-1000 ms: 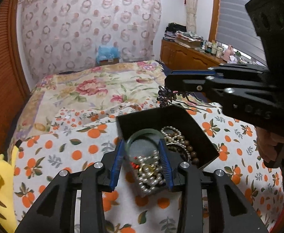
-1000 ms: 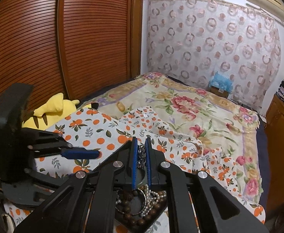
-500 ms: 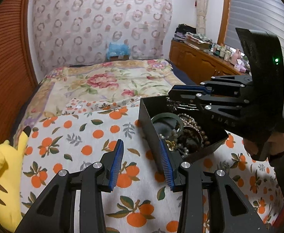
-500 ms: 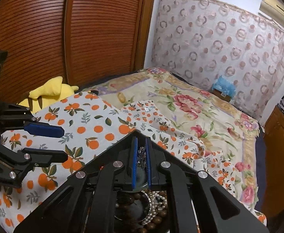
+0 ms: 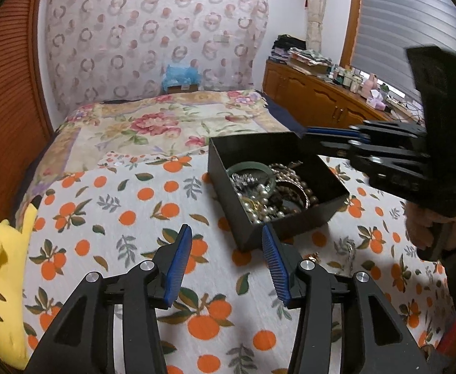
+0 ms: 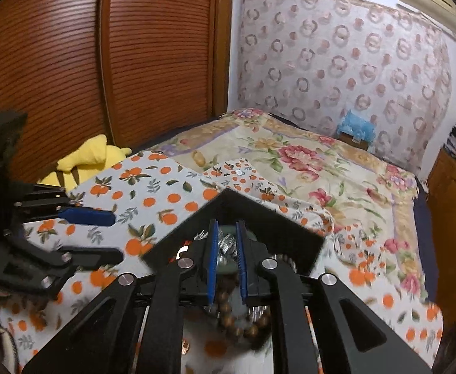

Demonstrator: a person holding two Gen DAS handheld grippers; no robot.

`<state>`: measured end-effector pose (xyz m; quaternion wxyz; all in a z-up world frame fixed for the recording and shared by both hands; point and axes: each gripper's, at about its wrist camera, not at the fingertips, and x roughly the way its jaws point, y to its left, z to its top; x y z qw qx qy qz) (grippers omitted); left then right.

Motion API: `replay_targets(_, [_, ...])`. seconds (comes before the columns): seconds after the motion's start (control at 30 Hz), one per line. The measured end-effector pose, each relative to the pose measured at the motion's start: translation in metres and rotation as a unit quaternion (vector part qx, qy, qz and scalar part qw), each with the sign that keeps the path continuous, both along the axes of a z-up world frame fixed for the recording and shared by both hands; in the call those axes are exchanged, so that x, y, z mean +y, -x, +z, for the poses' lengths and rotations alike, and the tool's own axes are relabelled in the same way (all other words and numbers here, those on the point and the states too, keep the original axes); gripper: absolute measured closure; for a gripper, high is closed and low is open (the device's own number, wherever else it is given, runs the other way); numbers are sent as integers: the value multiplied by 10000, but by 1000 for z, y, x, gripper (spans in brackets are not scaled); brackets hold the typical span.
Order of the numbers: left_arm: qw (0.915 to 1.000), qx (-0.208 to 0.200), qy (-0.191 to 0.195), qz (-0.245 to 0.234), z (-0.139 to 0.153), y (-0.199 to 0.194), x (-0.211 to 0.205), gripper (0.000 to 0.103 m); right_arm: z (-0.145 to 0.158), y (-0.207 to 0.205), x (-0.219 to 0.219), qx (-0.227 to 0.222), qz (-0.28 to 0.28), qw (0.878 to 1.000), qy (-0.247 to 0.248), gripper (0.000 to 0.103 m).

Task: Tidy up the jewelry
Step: 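Drop the gold ring into the box and open the left tool, then grasp the green-stone chain bracelet with right tool while left grasps the flower charm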

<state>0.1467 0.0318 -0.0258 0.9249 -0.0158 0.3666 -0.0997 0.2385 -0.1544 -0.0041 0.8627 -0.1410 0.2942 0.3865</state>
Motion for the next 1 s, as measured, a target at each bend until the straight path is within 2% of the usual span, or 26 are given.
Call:
replay_targets(0.13, [9999,72,24,-95,-7,4,-7,55,-6,23,-28,181,-86,9998,-14,90])
replay_targets(0.27, [9997,152,23,-212,-16,9,-14,54,-26,41,-45,434,-118,9989,89,90])
replay_targets(0.37, [9994,201,22,-264,-22,11,-17,53,-43,55,-51,626,-107,9978,175,84])
replay_targets(0.47, [9993,245,-9,-294,-28,11,-20,48,-54,66,-50,739,-77,9970,227,81])
replay_targets(0.77, [9984,412,-112,-383,-43,11,-27,46,-76,88,-42,1068,171,9933,414,81])
replay_targets(1.0, [9978,478,-174,-435,-47,11,-32,45,-82,88,-36,1080,220,9921,595,81])
